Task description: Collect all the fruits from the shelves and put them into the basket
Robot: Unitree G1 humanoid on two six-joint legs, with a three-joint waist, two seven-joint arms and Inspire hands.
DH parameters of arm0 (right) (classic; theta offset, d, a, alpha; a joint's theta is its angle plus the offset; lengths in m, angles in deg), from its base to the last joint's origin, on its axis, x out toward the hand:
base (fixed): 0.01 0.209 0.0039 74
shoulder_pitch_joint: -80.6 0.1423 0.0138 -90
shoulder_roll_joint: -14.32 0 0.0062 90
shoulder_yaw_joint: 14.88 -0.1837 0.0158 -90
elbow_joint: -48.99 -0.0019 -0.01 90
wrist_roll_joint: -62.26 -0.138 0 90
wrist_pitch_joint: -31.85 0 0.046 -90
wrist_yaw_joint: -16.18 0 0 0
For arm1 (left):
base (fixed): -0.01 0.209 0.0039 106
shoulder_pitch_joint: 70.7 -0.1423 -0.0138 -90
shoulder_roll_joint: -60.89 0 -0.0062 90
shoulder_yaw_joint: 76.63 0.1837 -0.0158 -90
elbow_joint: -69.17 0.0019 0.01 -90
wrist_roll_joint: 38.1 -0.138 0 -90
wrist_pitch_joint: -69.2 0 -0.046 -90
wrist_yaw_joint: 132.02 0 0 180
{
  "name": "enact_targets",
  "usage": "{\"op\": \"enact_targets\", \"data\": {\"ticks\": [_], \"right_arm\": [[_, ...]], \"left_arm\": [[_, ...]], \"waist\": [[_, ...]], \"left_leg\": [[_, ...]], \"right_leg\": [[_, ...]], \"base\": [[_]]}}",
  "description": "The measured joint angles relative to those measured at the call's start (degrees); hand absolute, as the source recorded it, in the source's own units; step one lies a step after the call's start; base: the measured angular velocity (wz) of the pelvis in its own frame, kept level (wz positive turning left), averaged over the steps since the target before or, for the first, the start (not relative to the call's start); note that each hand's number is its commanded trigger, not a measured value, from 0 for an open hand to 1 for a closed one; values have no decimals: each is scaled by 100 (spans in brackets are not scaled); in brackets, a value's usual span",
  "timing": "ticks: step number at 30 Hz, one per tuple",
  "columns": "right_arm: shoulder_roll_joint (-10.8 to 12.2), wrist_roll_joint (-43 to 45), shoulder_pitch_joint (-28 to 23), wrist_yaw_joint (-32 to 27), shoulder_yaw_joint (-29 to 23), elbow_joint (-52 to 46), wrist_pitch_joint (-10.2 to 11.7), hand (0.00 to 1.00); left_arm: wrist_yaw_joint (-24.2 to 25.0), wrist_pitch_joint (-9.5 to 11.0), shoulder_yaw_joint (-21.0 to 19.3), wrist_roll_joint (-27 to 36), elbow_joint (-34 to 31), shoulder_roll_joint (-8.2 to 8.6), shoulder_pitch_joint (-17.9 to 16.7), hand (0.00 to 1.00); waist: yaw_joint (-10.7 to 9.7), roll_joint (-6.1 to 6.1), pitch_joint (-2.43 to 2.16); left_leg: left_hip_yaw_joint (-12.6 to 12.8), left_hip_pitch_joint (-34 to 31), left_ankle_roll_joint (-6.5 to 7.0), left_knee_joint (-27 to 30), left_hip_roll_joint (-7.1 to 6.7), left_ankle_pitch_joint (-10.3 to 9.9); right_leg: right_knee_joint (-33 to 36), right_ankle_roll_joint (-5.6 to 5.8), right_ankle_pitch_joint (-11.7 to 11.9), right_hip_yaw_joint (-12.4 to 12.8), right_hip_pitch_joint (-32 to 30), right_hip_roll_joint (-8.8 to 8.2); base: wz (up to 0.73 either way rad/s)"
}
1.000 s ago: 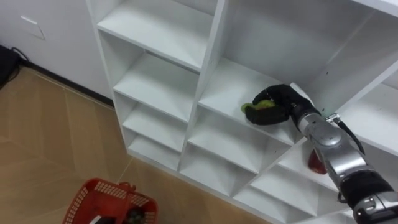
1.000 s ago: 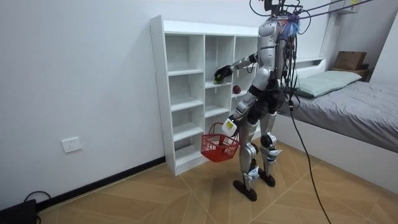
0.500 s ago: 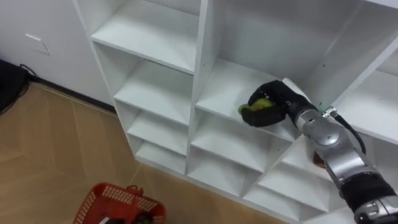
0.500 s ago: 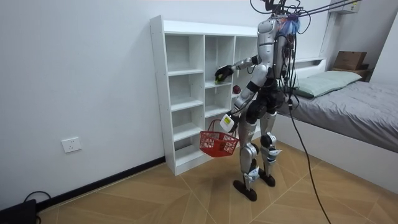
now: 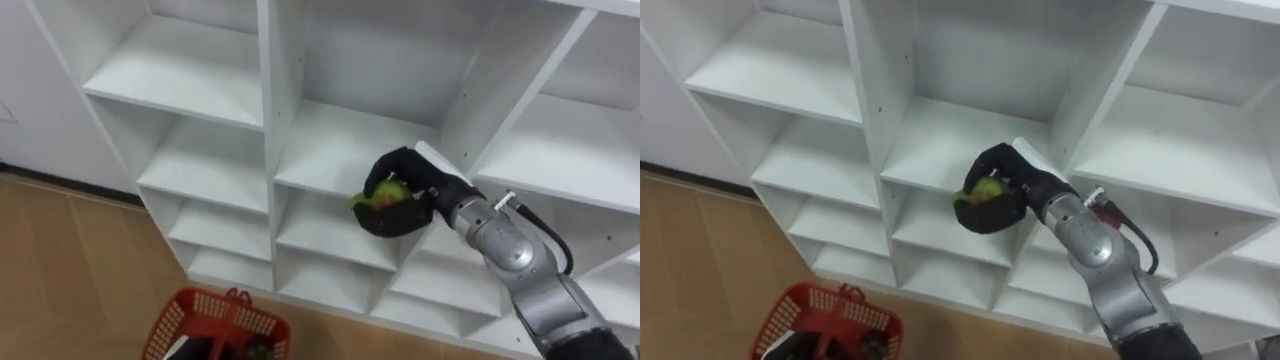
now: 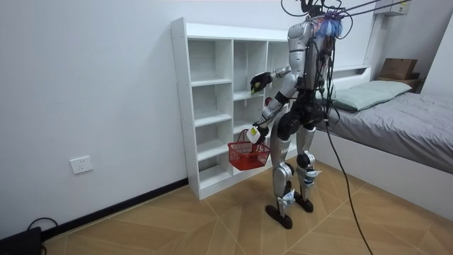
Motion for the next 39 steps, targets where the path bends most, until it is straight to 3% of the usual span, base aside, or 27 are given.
{"op": "enact_targets", "data": {"ticks": [5, 13, 27, 34, 39], "right_arm": [[42, 21, -411, 194, -10, -576, -28, 100], [65, -103, -935, 237, 11, -871, -54, 100], [295, -101, -1261, 535, 10, -867, -66, 100], [295, 22, -1379, 523, 189, -381, -67, 100], [300, 9, -1384, 379, 224, -259, -51, 100]], "left_arm": [[-8, 5, -8, 218, -14, -4, 1, 100], [-213, 5, 2, 220, -24, 3, 47, 100], [-164, 6, 75, 228, -13, 173, 62, 100], [-189, 20, 274, 246, -89, 200, 77, 100], [-179, 71, 349, 351, -91, 199, 138, 100]], "waist": [[-99, 130, -4], [-227, 134, -20], [-272, 119, -23], [-362, 167, 6], [-383, 199, -12]], "left_leg": [[161, 78, -28, 17, 66, -56], [166, 177, -37, -5, 73, -68], [157, 179, -34, 21, 69, -70], [161, 144, -30, 19, 71, -81], [202, -7, -29, 37, 74, -80]], "right_leg": [[40, -14, 8, 149, -13, 54], [-20, -18, 10, 170, 112, 72], [-95, -19, 8, 159, 182, 71], [-105, -16, 6, 168, 151, 73], [-12, -20, 9, 187, -68, 67]], "base": [[-18], [-1], [1], [0], [-6]]}}
